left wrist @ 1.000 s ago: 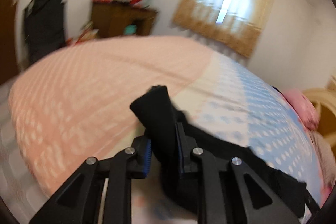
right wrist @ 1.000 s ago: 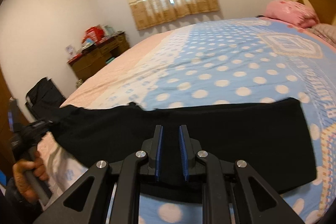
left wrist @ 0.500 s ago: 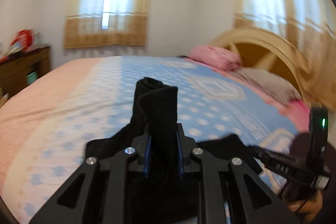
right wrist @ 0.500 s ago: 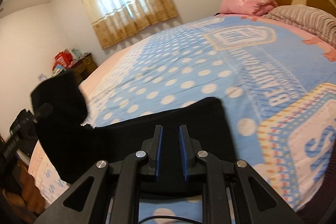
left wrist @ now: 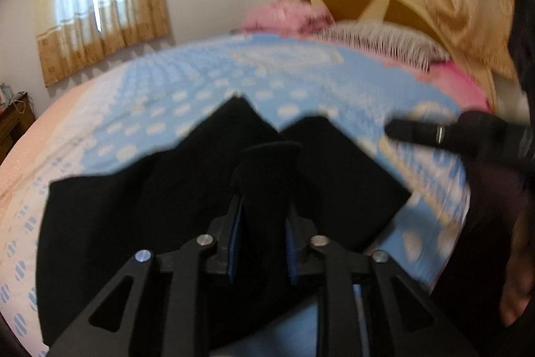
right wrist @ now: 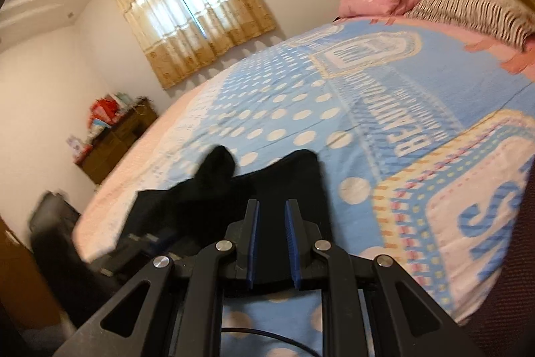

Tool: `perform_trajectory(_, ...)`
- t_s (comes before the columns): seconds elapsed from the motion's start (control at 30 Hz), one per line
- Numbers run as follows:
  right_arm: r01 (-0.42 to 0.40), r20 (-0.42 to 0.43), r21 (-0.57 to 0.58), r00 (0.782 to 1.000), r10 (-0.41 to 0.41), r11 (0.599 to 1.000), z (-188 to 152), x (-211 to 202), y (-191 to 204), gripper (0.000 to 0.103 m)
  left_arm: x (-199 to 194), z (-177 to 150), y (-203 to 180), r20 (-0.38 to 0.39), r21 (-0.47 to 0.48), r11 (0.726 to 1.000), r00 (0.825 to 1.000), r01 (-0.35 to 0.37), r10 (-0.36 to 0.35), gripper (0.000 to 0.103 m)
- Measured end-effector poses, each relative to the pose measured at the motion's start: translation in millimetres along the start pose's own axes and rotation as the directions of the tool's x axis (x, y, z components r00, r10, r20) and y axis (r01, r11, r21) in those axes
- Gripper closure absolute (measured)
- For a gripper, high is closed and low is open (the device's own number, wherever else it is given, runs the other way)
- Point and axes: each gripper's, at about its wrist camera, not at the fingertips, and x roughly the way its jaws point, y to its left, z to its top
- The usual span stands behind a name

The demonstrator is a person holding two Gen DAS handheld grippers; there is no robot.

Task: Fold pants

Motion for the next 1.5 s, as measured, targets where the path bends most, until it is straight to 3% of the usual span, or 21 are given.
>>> perform_trajectory(0.1,-0.034,-0.019,0.049,0.999,0.035,0.998,2.9,6.7,-1.8,0.074,-3.4,-3.2,-7.0,-0.016,0.055,0.998,1.000,0.017,-0.016,0.056)
perform_trajectory(0.17,-0.057,-0.021,0.077,0.998,0.059,0.995,5.2,8.1,-2.7,0.051,-15.2,-3.3,-6.9,-0.012,0.095,0.995,1.000,0.013,-0.012,0.041)
perform_trajectory(0.3,-0.122,-0.011,0.088,0.992,0.123,0.989,14.7,4.0,1.0,0.050,-47.4,-3.4,4.7,0.028,0.109,0.994,1.000,0.007,-0.010,0.026)
perform_trajectory(0.43,-0.167,-0.023,0.141,0.985,0.172,0.976,17.2,16.1,2.2,0.050,-80.2,-3.0,52.5,0.075,-0.023,0.999,0.997,-0.034,0.036,0.013)
perform_trajectory(0.53,-0.177,-0.060,0.170,0.980,0.190,0.969,11.3,37.9,6.6,0.050,-92.7,-3.5,95.9,0.075,-0.144,0.979,0.985,-0.144,0.156,0.012)
perform_trajectory(0.6,-0.159,-0.101,0.167,0.979,0.177,0.973,5.0,55.4,13.6,0.050,-95.4,-6.5,128.8,0.045,-0.252,0.940,0.968,-0.230,0.248,0.008)
perform_trajectory(0.67,-0.116,-0.153,0.162,0.978,0.141,0.980,-2.1,70.0,19.3,0.050,-92.4,-13.3,156.2,-0.019,-0.343,0.895,0.955,-0.285,0.297,0.008)
perform_trajectory(0.77,-0.038,-0.198,0.146,0.978,0.067,0.989,-11.2,79.2,22.7,0.050,-87.0,-30.4,184.2,-0.104,-0.459,0.831,0.947,-0.316,0.303,0.008)
perform_trajectory(0.9,-0.002,-0.211,0.119,0.977,0.028,0.993,-14.7,80.7,30.3,0.048,-79.5,-49.3,196.9,-0.166,-0.536,0.784,0.949,-0.314,0.267,0.008)
perform_trajectory(1.03,0.078,-0.215,-0.081,0.972,-0.094,0.994,-21.9,85.0,57.4,0.048,-74.2,-50.0,194.2,-0.180,-0.534,0.782,0.947,-0.322,0.267,0.008)
perform_trajectory(1.13,0.042,-0.228,-0.154,0.971,-0.077,0.987,-29.0,83.5,68.6,0.068,-73.9,-49.4,193.3,-0.178,-0.519,0.792,0.947,-0.322,0.269,0.008)
perform_trajectory(1.27,0.024,-0.218,-0.223,0.973,-0.073,0.975,-30.6,74.7,72.7,0.080,-73.1,-43.5,192.7,-0.173,-0.501,0.800,0.944,-0.330,0.281,0.008)
perform_trajectory(1.37,0.015,-0.171,-0.389,0.981,-0.088,0.921,-28.6,58.3,93.4,0.082,-72.3,-38.5,192.6,-0.170,-0.495,0.800,0.941,-0.339,0.294,0.008)
perform_trajectory(1.5,0.034,-0.121,-0.489,0.987,-0.107,0.872,-12.4,32.8,91.5,0.082,-71.7,-32.0,190.5,-0.156,-0.490,0.805,0.942,-0.335,0.297,0.008)
